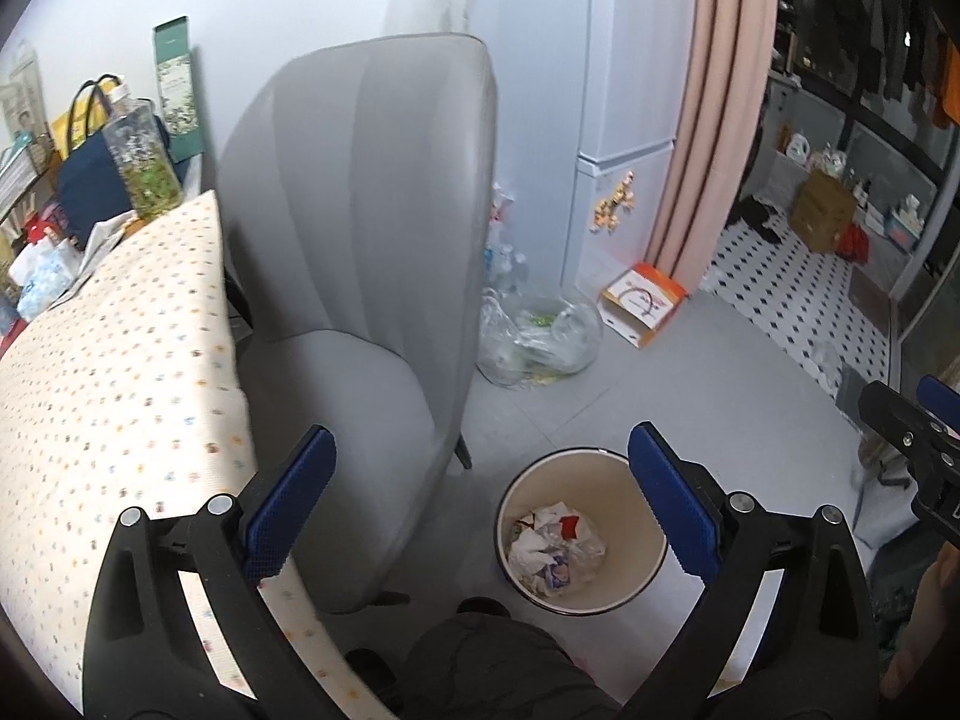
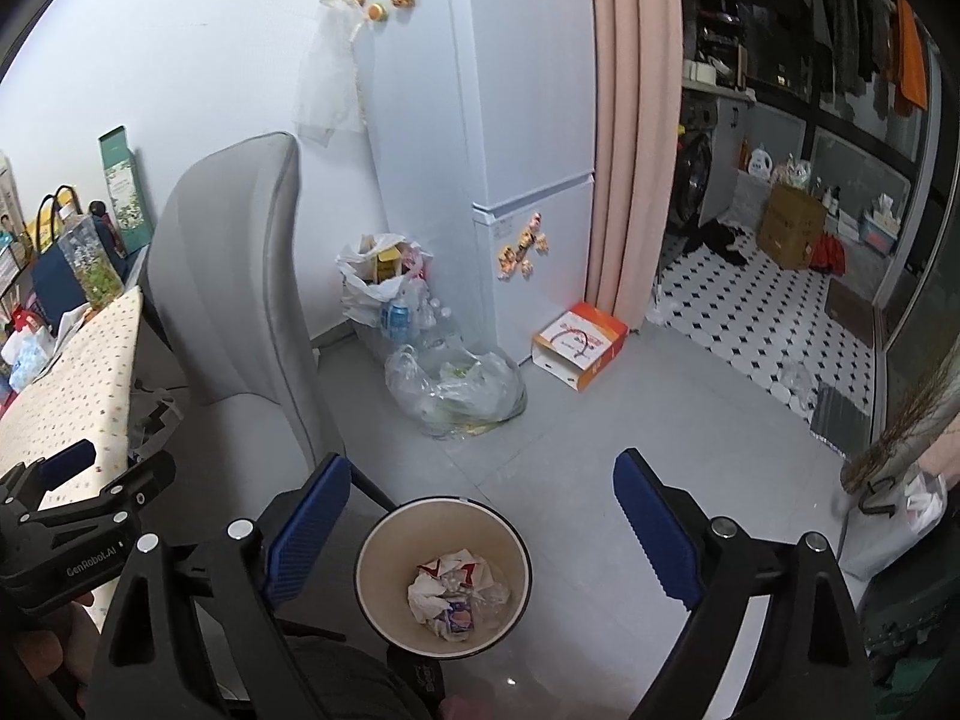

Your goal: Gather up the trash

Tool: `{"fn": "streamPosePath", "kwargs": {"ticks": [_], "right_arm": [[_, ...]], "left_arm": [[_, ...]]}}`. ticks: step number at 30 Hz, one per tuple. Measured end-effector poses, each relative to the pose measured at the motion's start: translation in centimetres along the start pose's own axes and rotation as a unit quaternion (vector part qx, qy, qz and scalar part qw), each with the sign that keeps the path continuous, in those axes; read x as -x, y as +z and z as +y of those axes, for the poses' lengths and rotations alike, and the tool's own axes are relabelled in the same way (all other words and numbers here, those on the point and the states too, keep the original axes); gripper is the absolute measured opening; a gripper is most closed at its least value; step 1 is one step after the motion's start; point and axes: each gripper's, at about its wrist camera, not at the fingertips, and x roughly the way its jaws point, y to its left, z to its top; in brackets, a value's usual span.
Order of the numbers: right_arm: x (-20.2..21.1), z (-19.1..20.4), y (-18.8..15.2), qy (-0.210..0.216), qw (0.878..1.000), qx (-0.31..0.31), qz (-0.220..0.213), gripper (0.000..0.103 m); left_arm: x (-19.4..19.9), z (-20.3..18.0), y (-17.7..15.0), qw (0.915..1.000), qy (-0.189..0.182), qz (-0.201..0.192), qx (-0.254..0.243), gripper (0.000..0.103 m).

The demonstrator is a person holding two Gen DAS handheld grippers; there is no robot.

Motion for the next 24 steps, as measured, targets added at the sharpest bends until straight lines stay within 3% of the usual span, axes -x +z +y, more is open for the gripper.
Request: {"fn": "streamPosePath", "kwargs": {"ticks": [7,24], "right_arm": [[3.5,3.5,0.7,0.011,0.999,0.03,-0.029,0.095],[10.5,11.6,-0.2,0.043,0.993,0.089,-0.069,0.095]], "left_arm": [[3.1,3.7,-0.2,0.999,0.014,-0.027,0.034,0.097],[10.9,11.7,-2.5,0.9898,0.058,-0.087,0.097,0.097]]}}
